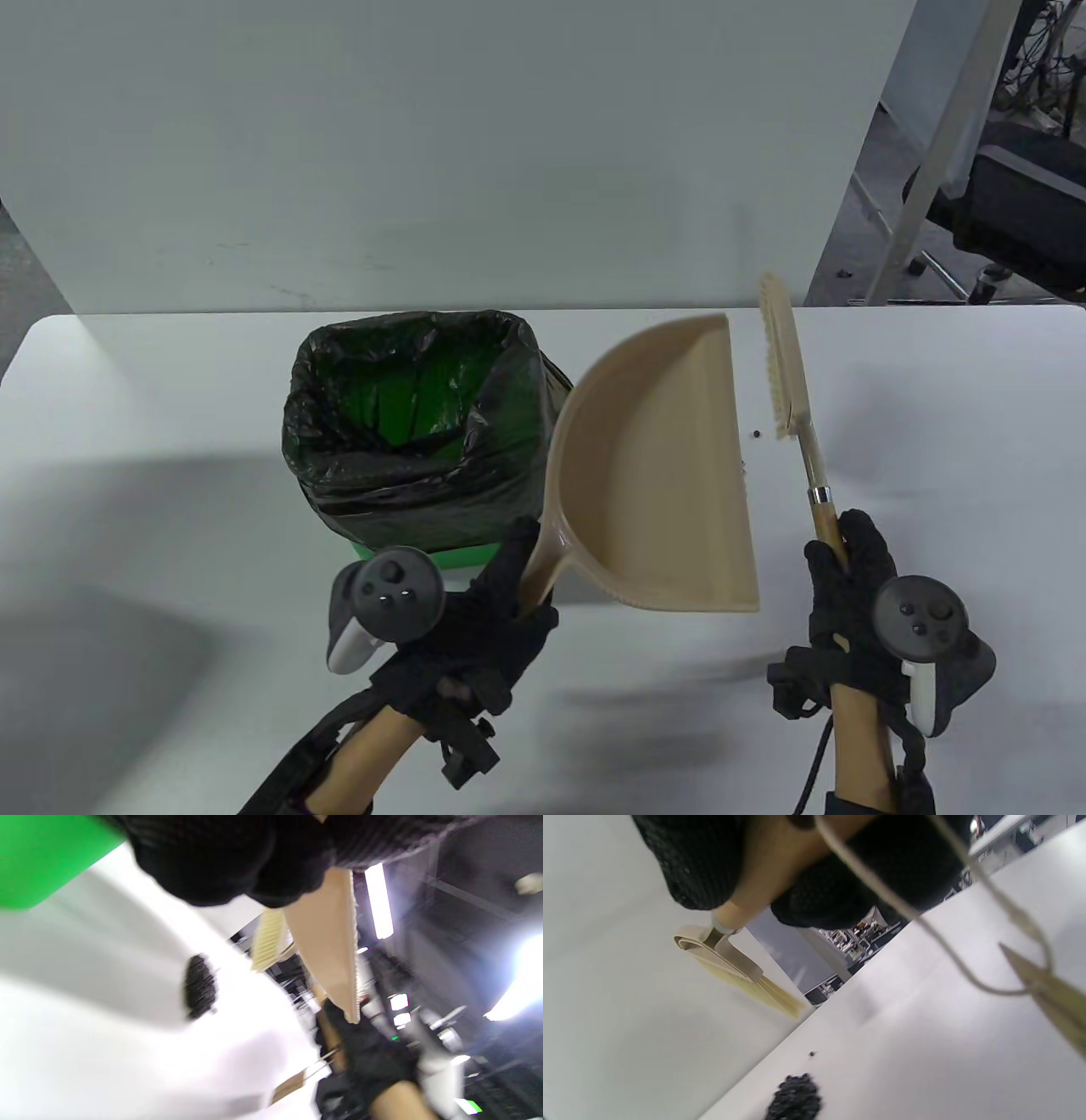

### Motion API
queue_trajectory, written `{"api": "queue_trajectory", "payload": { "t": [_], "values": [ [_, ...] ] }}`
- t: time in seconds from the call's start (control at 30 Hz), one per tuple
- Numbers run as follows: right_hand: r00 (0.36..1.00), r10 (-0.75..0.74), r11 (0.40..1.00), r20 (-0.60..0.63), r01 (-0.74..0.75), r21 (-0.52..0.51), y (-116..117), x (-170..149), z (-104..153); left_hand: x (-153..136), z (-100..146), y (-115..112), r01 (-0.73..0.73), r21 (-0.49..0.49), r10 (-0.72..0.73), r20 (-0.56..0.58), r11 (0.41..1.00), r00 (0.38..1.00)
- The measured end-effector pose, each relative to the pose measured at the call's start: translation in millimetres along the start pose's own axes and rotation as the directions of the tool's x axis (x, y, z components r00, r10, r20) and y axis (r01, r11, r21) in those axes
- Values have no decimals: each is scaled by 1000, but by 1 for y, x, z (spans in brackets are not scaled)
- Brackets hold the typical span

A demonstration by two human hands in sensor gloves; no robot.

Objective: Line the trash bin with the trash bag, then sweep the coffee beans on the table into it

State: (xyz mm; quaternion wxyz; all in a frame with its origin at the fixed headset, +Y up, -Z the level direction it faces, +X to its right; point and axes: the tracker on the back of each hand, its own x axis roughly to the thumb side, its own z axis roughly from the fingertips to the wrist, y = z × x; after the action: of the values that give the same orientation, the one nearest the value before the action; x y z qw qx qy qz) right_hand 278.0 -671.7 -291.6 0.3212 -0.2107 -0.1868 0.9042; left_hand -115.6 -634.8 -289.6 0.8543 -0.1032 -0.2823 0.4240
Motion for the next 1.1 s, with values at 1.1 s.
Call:
{"api": "queue_trajectory", "payload": {
  "t": [1.1],
  "values": [
    [796,574,725,191,-603,334,8,93,70,-40,-51,-114,-147,-73,74,-601,986,796]
  ]
}}
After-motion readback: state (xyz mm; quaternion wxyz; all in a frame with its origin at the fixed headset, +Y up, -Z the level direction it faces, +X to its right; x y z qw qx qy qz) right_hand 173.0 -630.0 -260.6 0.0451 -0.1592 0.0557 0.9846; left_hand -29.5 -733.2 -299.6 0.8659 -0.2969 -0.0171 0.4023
